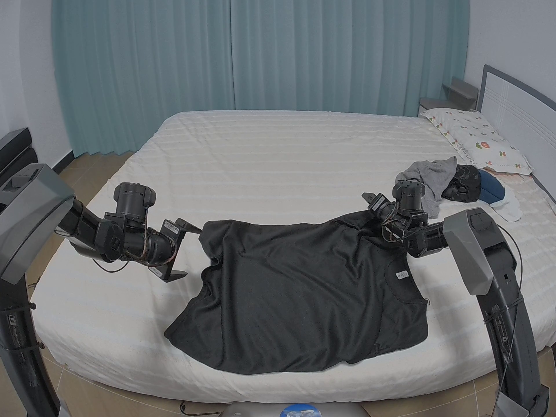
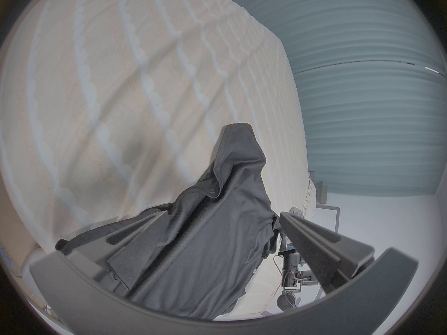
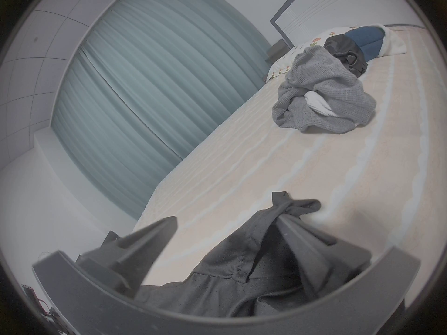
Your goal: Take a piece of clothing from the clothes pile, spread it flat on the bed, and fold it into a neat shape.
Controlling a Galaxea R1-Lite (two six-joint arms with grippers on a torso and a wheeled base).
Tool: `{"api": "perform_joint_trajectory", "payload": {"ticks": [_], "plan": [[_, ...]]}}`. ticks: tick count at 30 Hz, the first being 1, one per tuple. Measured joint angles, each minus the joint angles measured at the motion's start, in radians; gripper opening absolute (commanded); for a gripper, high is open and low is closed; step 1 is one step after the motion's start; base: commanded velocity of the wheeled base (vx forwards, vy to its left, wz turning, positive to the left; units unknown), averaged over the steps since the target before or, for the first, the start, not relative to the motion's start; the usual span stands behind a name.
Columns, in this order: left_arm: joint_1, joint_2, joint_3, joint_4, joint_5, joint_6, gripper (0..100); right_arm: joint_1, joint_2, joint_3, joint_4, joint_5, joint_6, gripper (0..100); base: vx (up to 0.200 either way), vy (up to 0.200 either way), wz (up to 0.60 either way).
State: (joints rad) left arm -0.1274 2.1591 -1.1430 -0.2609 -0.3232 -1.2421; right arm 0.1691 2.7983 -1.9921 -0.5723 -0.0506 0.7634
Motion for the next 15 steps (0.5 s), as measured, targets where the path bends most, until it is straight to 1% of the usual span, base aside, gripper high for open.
{"api": "perform_joint_trajectory", "payload": {"ticks": [4,8,10,15], "plan": [[-0.001,-0.003,0.007,-0.001,0.000,0.003,100,-0.008,-0.043,0.075,0.004,0.011,0.001,100,0.000,0.000,0.00],[-0.004,-0.013,0.021,-0.001,-0.001,0.006,100,-0.016,-0.116,0.221,-0.002,0.033,0.006,100,0.000,0.000,0.00],[-0.005,-0.020,0.030,-0.001,-0.002,0.008,100,-0.020,-0.164,0.303,-0.007,0.042,0.018,100,0.000,0.000,0.00],[-0.008,-0.047,0.063,-0.001,-0.003,0.010,100,-0.029,-0.302,0.524,-0.018,0.060,0.086,100,0.000,0.000,0.00]]}}
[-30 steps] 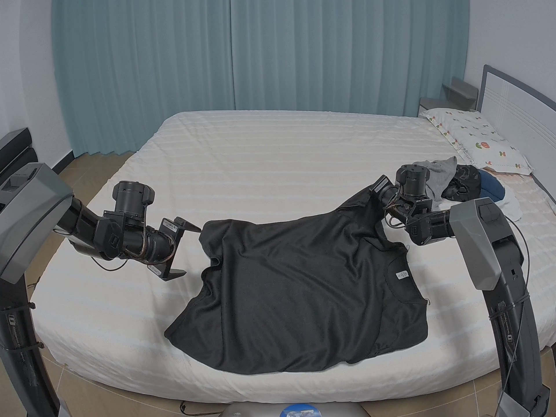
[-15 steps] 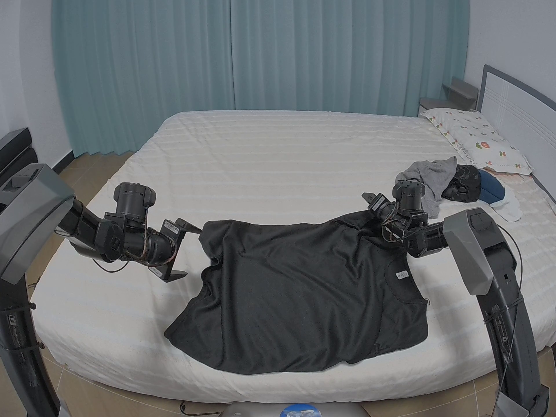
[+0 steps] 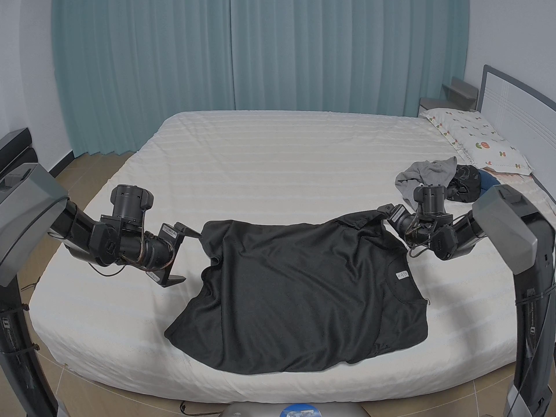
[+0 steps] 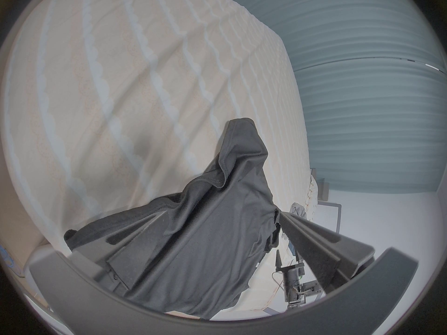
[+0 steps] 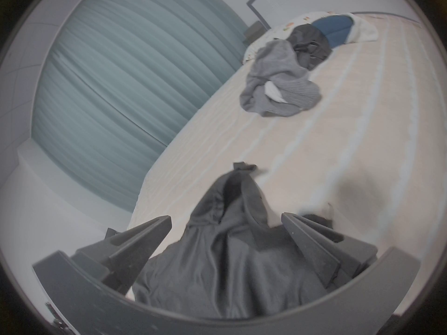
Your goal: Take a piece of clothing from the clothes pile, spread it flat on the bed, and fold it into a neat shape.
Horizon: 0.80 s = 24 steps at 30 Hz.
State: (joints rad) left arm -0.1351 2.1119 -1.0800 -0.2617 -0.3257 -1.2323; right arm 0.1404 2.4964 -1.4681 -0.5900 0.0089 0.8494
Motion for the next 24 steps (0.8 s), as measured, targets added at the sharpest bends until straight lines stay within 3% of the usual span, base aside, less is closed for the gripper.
{"api": "perform_joint_trajectory", "payload": {"ticks": [8,20,24], "plan": [[-0.009,-0.054,0.070,-0.015,0.000,0.002,100,-0.010,-0.224,0.344,-0.006,0.034,0.079,100,0.000,0.000,0.00],[-0.056,-0.143,0.258,-0.109,0.000,-0.001,100,-0.014,-0.477,0.765,-0.048,0.171,0.122,100,-0.200,0.000,0.00],[-0.065,-0.159,0.294,-0.126,0.000,0.000,100,-0.021,-0.503,0.851,-0.131,0.210,0.128,100,0.000,0.000,0.00]]}}
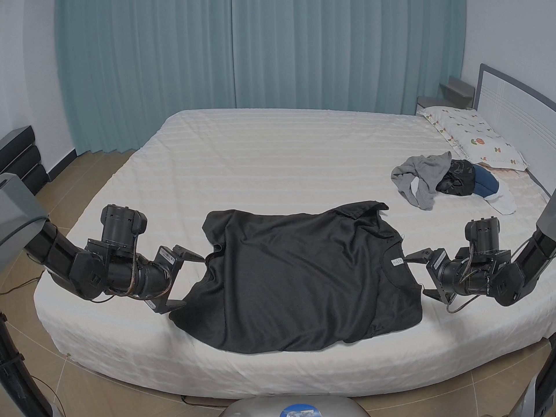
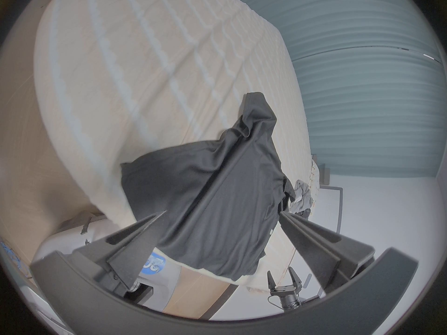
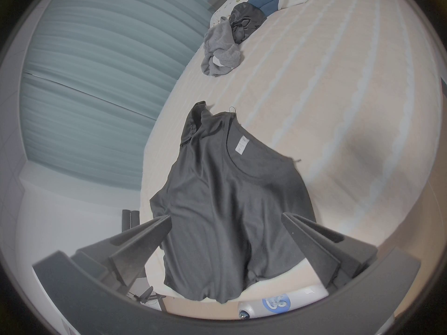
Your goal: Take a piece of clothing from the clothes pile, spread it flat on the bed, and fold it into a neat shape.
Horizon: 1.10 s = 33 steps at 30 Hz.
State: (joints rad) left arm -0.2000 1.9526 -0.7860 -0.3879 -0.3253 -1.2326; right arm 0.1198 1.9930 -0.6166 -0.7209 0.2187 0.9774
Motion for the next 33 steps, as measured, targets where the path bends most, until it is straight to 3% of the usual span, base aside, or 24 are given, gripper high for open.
{"api": "perform_joint_trajectory", "payload": {"ticks": [8,25,33], "plan": [[-0.008,-0.014,0.025,-0.004,-0.018,-0.009,100,-0.001,0.007,0.081,-0.092,0.029,0.006,100,0.000,0.000,0.00],[-0.019,-0.023,0.031,-0.003,-0.026,-0.008,100,0.012,0.014,0.108,-0.102,0.027,0.002,100,0.000,-0.176,0.00],[-0.016,-0.043,0.045,-0.002,0.053,0.011,100,0.022,0.013,0.119,-0.101,0.027,-0.002,100,0.000,0.000,0.00]]}}
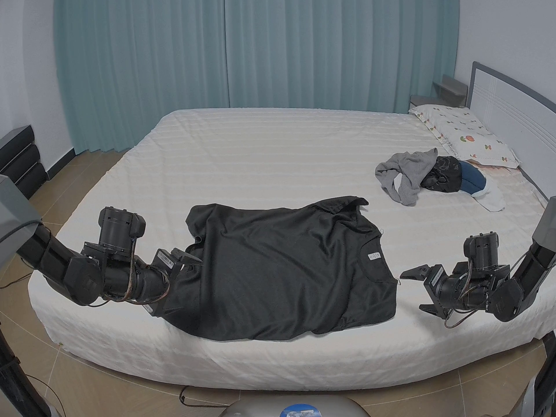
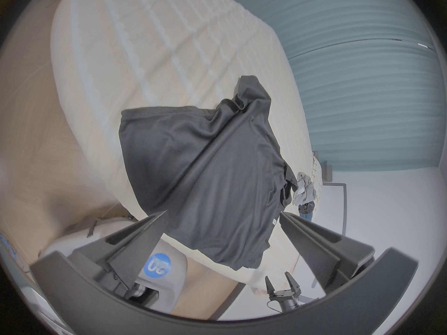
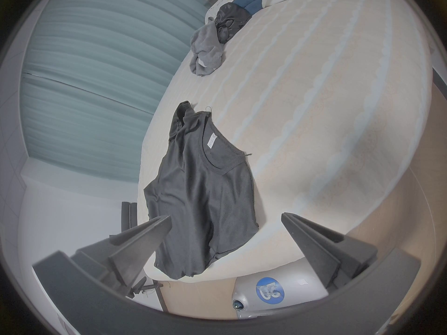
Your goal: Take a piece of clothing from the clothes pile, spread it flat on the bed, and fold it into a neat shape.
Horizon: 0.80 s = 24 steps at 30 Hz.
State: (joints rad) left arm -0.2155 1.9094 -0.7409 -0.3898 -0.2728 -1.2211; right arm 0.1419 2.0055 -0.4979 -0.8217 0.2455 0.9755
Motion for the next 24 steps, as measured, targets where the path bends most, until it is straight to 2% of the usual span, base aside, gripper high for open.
{"api": "perform_joint_trajectory", "payload": {"ticks": [10,13,20,24], "plan": [[0.057,-0.011,0.039,0.010,0.059,0.177,100,0.024,0.002,0.013,-0.002,0.000,-0.003,100,0.000,0.000,0.00],[0.073,0.019,0.043,0.004,0.107,0.194,100,0.028,0.003,0.016,-0.002,0.000,-0.003,100,0.000,0.000,0.00],[0.081,0.143,0.035,-0.042,0.287,0.260,100,0.033,0.003,0.023,-0.002,0.001,-0.006,100,0.000,0.000,0.00],[0.080,0.204,0.035,-0.105,0.329,0.285,100,0.035,0.005,0.026,-0.002,0.002,-0.006,100,0.000,0.000,0.00]]}}
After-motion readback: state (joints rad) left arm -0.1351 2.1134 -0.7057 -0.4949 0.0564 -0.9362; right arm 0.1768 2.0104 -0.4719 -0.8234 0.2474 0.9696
